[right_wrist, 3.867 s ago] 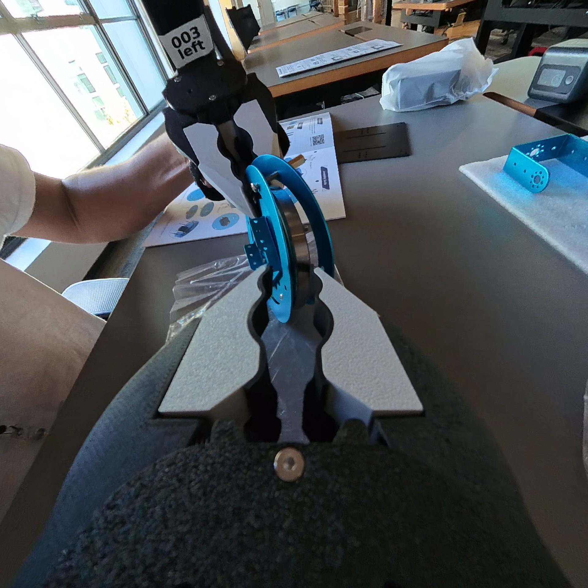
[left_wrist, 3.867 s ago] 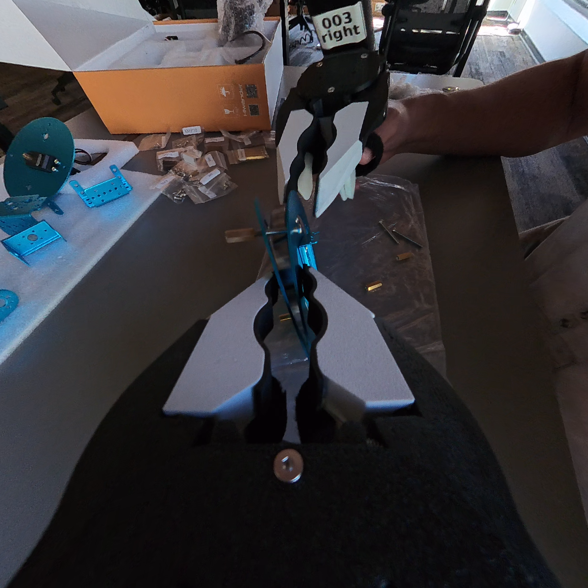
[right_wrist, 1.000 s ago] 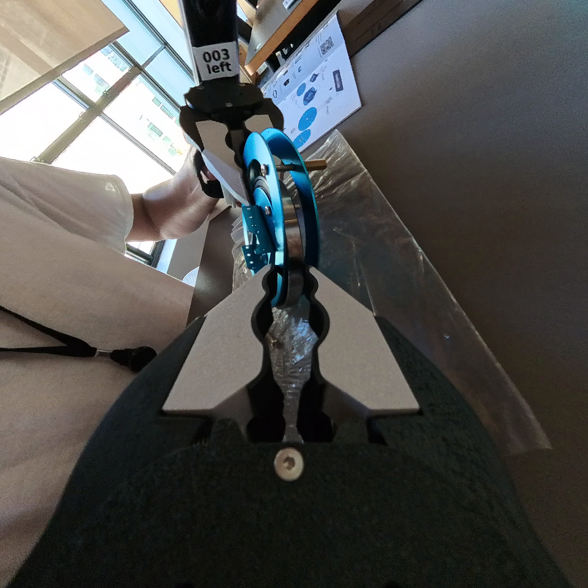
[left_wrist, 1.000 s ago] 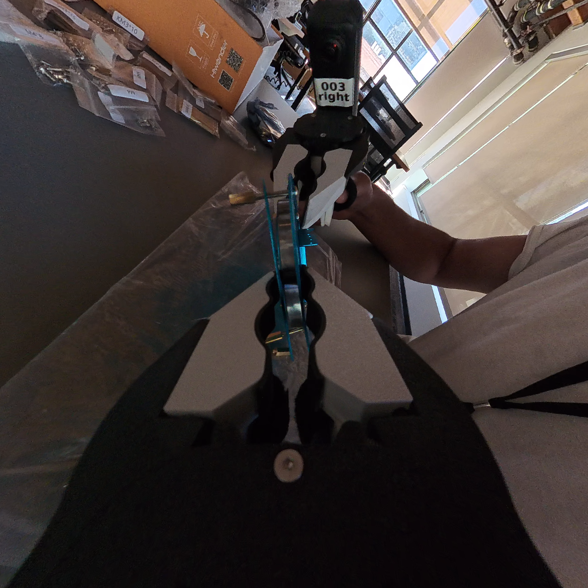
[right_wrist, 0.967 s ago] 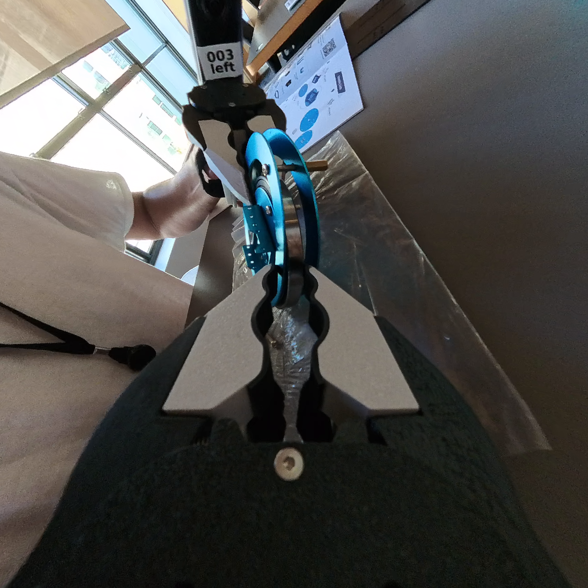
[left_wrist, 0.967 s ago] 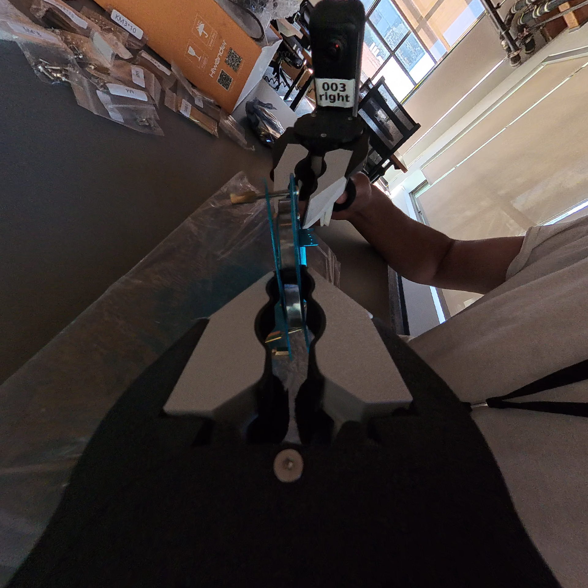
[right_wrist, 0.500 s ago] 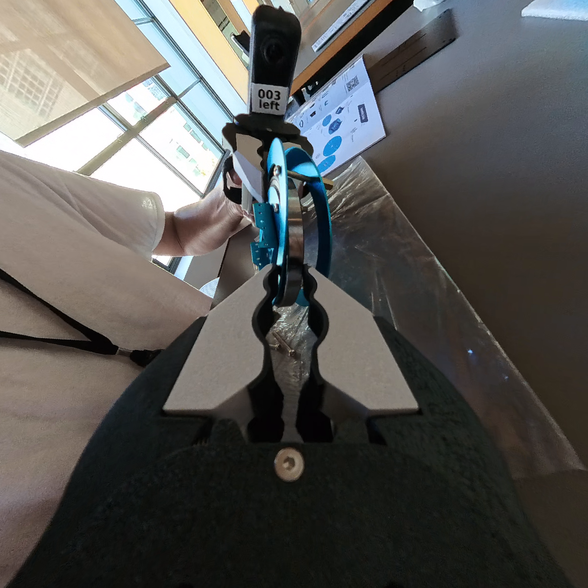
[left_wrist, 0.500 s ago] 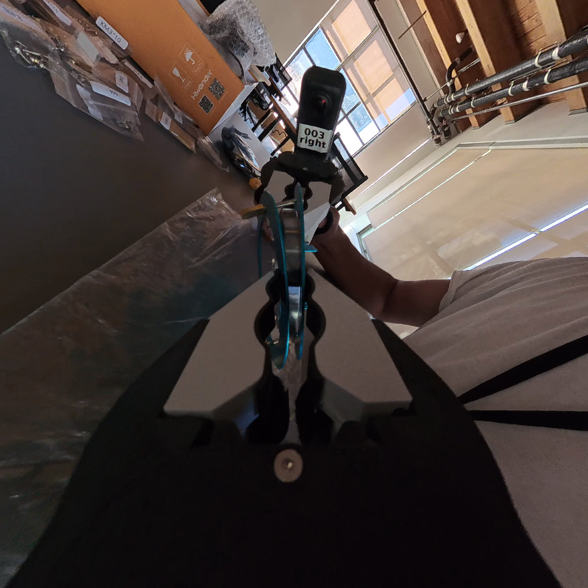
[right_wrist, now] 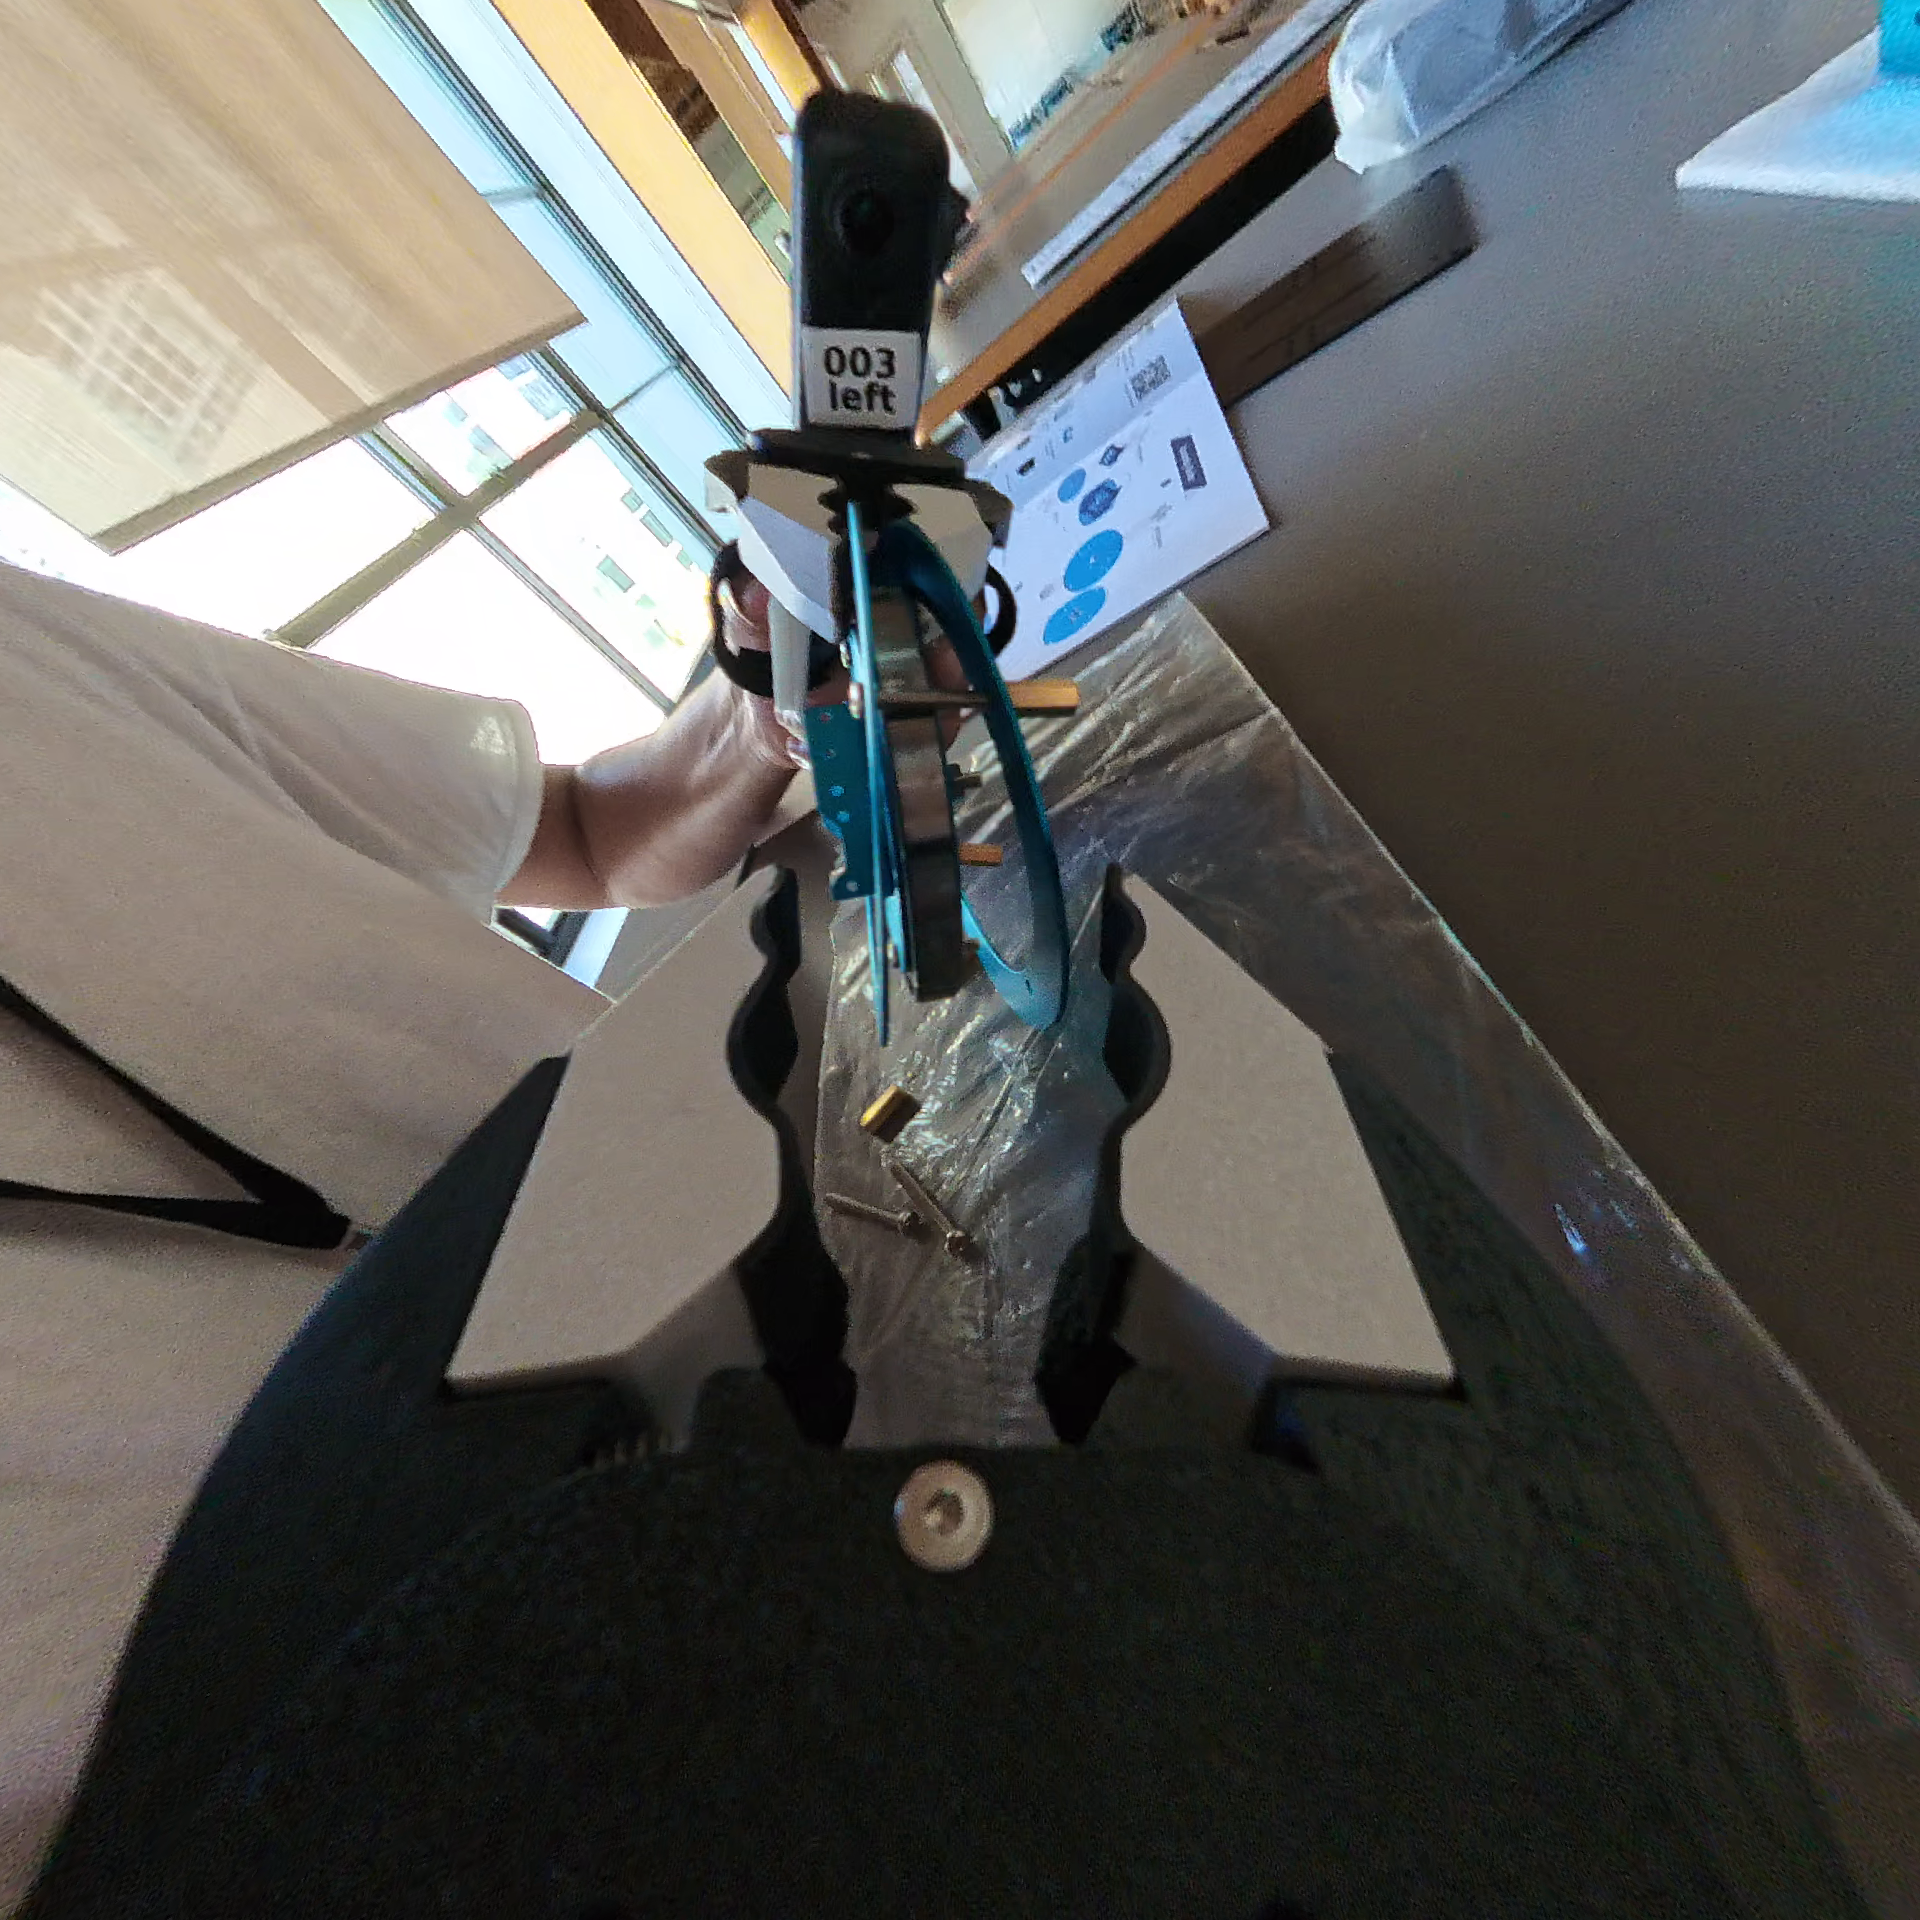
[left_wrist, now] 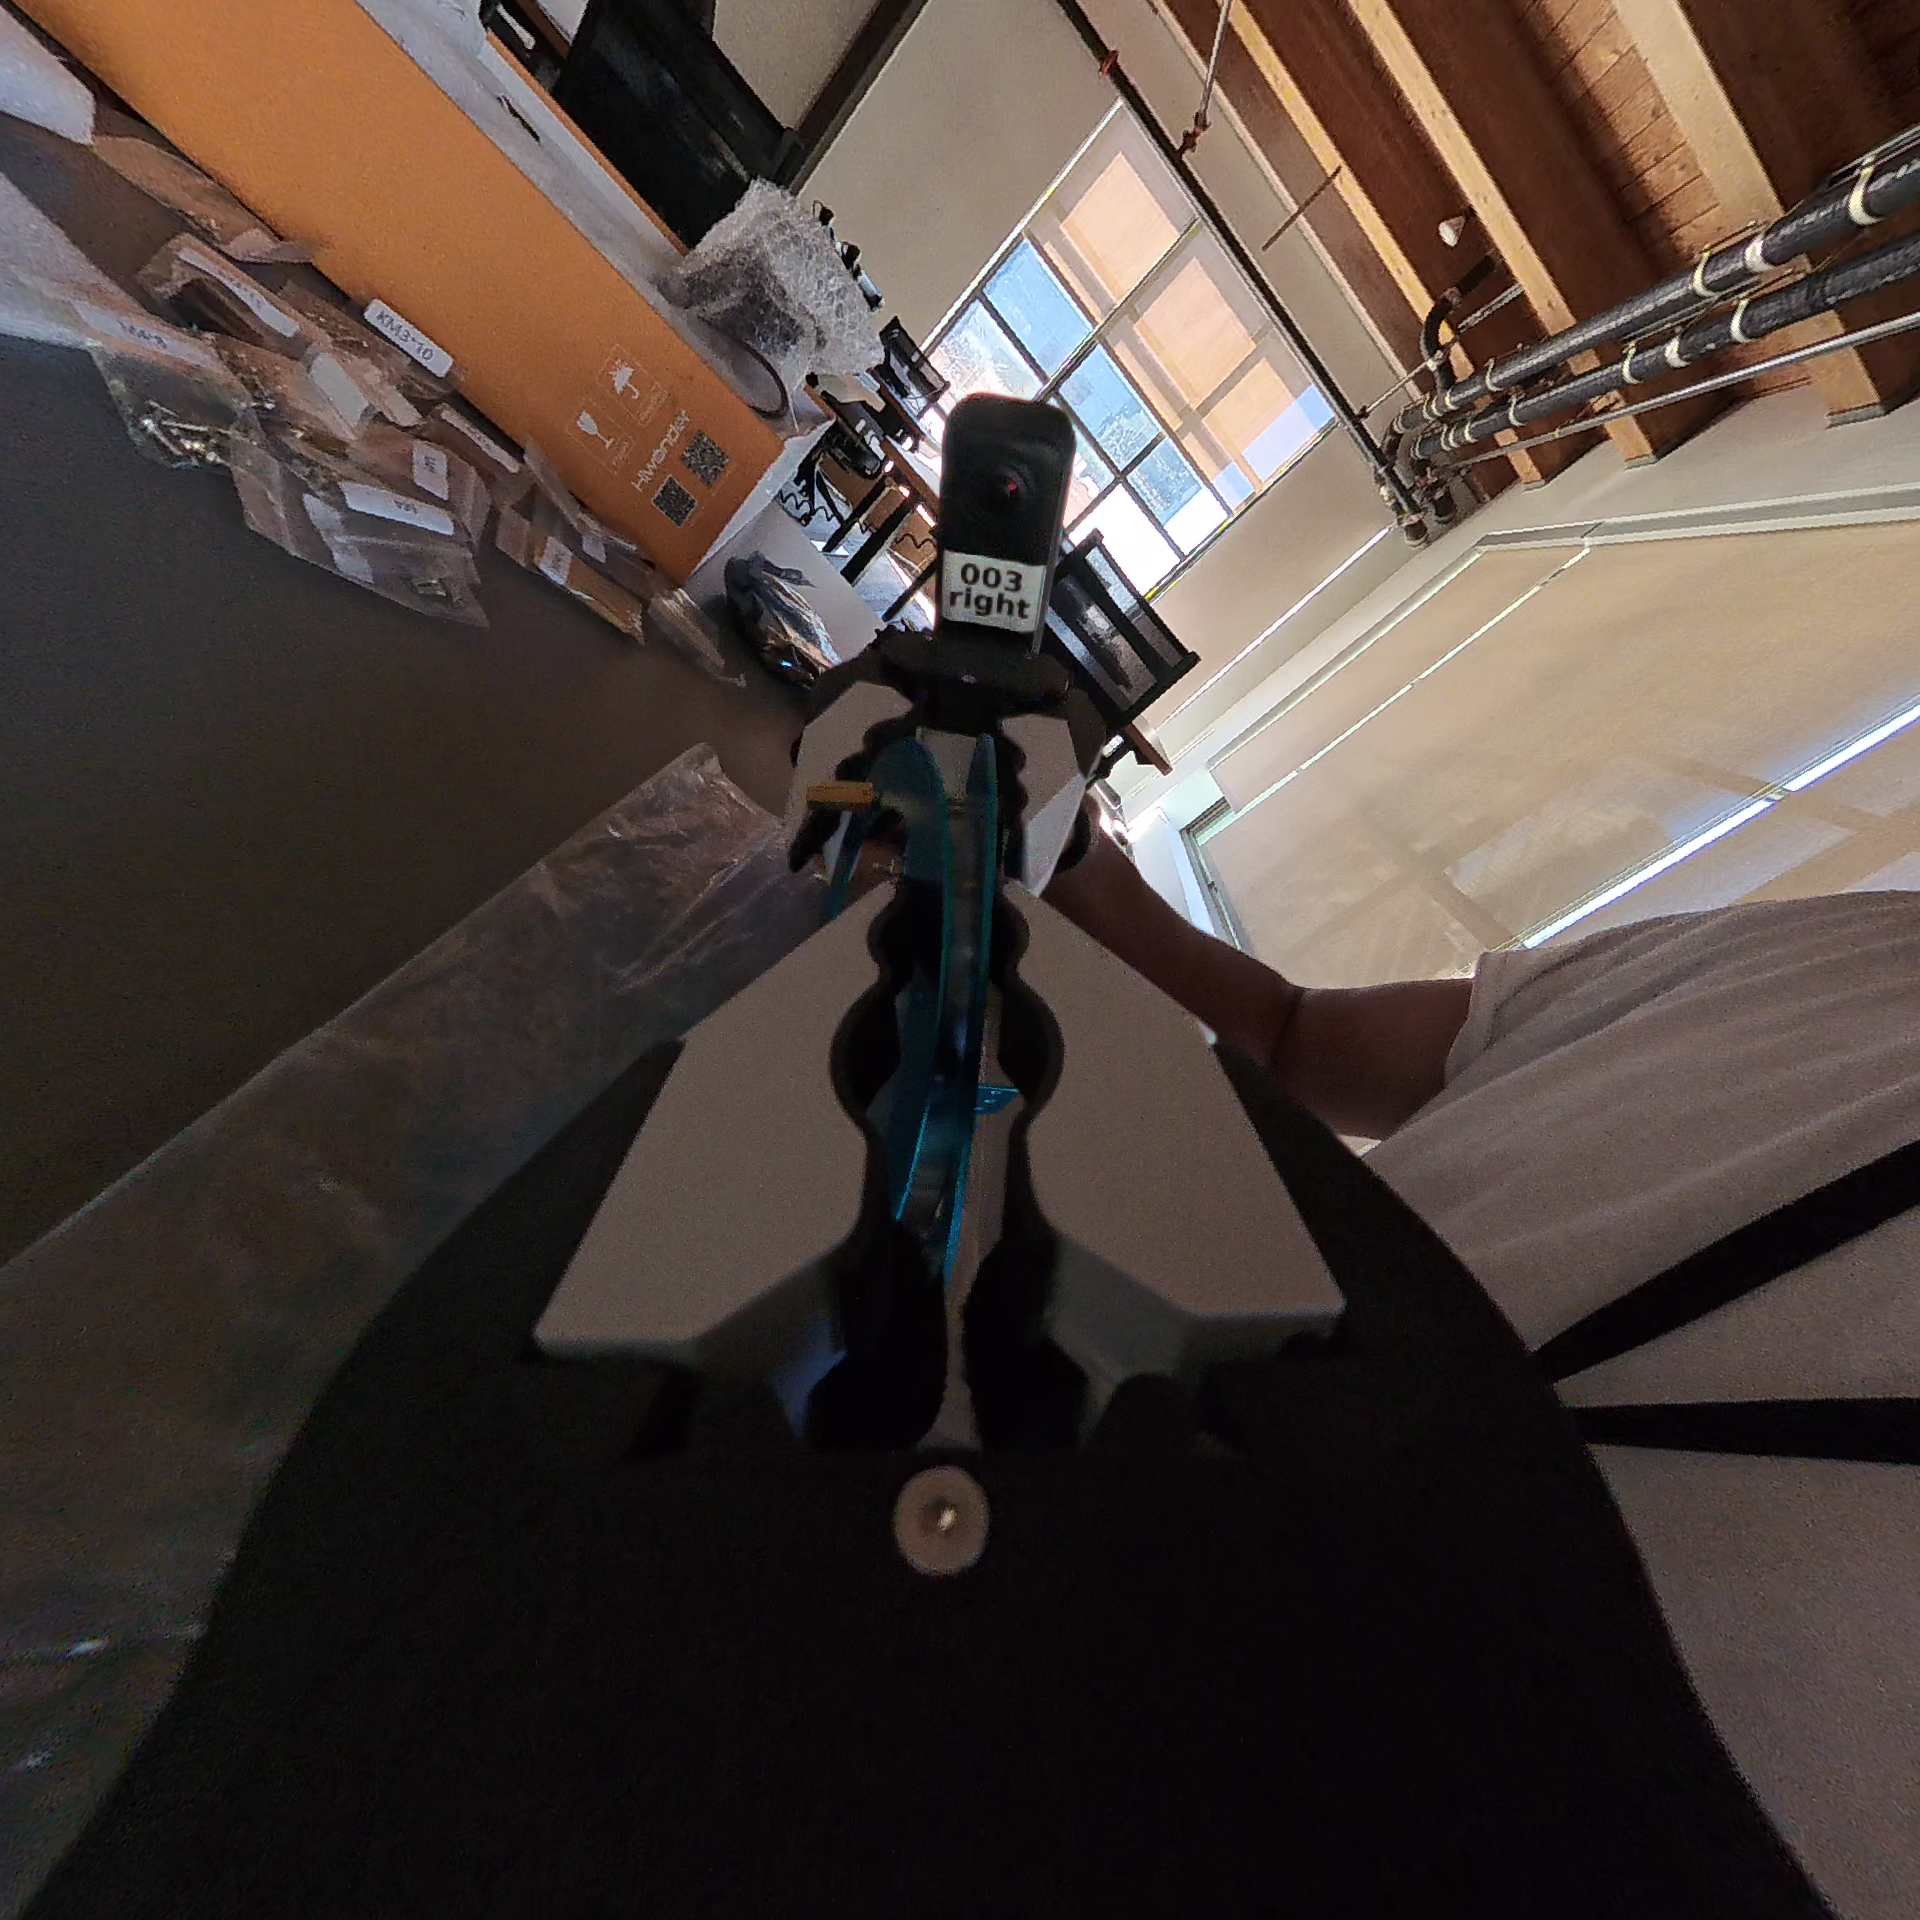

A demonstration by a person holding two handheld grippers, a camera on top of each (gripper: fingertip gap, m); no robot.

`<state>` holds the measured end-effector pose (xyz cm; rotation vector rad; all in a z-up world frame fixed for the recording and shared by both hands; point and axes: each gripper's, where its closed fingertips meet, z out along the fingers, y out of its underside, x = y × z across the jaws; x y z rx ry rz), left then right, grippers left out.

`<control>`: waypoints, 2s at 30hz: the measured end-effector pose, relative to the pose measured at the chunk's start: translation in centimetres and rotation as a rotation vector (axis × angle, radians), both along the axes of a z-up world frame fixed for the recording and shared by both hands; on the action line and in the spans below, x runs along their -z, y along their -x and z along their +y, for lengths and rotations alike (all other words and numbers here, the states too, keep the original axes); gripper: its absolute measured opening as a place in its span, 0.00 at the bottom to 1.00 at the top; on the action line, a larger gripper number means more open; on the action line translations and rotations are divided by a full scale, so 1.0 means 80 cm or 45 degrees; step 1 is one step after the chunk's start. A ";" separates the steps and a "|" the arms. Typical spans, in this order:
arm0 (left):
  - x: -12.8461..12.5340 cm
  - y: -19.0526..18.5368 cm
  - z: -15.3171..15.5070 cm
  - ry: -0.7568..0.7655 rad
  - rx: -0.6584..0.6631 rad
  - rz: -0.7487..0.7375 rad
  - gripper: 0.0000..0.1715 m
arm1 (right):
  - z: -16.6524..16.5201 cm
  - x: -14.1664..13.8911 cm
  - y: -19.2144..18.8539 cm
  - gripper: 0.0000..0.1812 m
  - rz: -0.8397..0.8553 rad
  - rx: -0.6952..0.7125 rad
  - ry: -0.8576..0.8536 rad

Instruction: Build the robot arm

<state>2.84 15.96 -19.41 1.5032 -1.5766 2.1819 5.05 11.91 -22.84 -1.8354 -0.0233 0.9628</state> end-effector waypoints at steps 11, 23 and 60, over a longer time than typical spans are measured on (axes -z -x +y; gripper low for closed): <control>-0.006 0.006 -0.008 0.052 0.056 -0.033 0.07 | -0.010 -0.021 0.007 0.10 -0.079 -0.029 -0.016; 0.034 0.019 -0.014 -0.519 0.239 -0.086 0.10 | -0.010 -0.024 0.006 0.07 -0.318 -0.151 0.058; 0.041 0.030 -0.001 -0.820 0.310 -0.467 0.08 | 0.020 -0.020 0.019 0.10 -0.600 -0.294 0.051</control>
